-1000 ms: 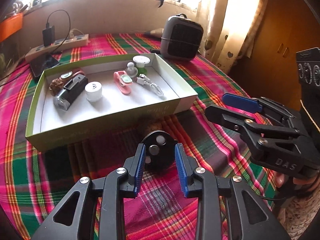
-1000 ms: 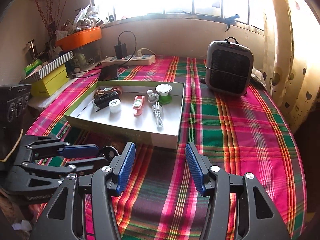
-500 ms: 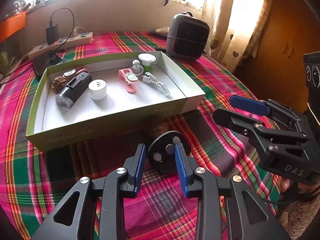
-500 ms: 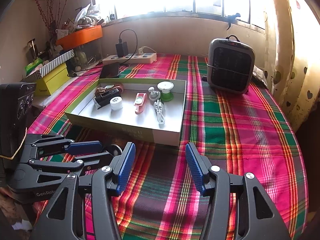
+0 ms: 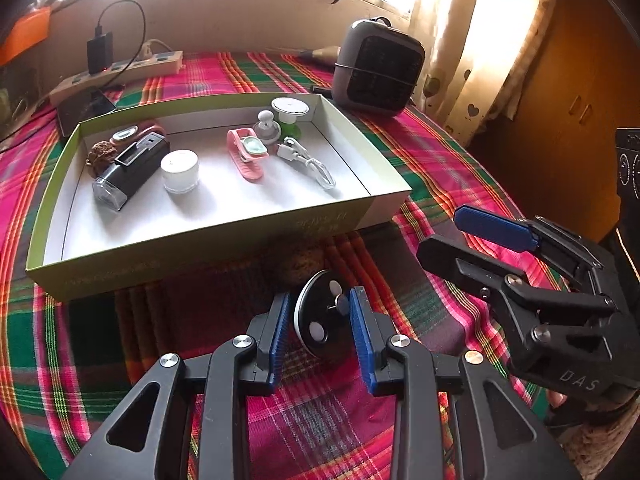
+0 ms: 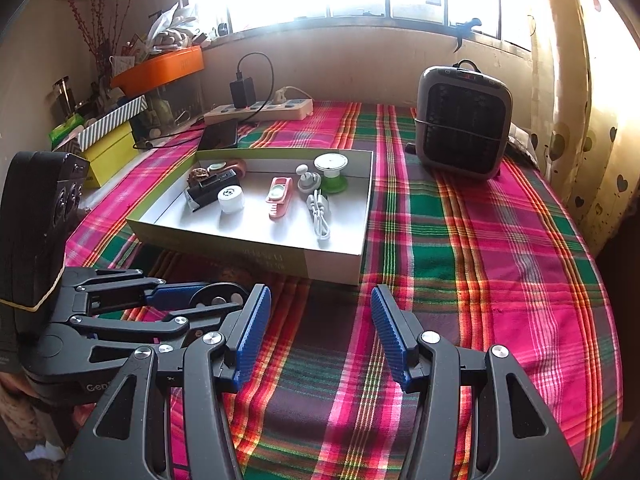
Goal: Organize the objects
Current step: 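Grasp the brown walnut beside the box with the right gripper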
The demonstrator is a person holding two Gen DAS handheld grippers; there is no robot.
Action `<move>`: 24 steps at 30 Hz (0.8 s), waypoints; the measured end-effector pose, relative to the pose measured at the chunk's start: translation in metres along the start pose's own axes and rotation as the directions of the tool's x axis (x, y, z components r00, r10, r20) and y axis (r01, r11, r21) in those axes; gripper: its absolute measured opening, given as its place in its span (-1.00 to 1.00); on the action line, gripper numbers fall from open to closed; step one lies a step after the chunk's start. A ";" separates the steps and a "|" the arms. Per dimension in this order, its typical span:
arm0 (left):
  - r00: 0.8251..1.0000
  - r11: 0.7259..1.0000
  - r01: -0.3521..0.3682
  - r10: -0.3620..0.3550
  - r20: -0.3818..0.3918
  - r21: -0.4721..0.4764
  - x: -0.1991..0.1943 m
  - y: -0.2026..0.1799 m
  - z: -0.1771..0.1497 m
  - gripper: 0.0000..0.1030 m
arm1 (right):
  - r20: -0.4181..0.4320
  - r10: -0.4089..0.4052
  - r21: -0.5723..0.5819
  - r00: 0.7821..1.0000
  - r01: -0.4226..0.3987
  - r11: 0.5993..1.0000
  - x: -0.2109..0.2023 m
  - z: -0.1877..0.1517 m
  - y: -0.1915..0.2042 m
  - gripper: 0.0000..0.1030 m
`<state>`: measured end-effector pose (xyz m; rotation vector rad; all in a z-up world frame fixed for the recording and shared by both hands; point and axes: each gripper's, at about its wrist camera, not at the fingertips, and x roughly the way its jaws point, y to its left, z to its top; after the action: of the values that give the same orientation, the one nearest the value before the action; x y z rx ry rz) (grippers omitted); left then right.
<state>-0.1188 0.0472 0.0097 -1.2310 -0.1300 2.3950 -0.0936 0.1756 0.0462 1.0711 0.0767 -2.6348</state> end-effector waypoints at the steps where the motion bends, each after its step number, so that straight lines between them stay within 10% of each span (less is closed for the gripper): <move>1: 1.000 1.000 0.002 -0.002 0.000 -0.003 -0.001 0.000 -0.001 -0.51 | 0.000 0.002 0.002 1.000 -0.002 1.000 0.000 0.000 0.000 0.03; 24: 0.996 0.993 -0.078 0.082 0.040 -0.088 -0.032 0.051 -0.017 -0.53 | -0.049 0.067 -0.017 0.997 -0.068 0.998 0.030 0.004 0.042 0.03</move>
<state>-0.1064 -0.0146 0.0091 -1.2450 -0.2037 2.5095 -0.1046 0.1278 0.0312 1.1113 0.0744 -2.5436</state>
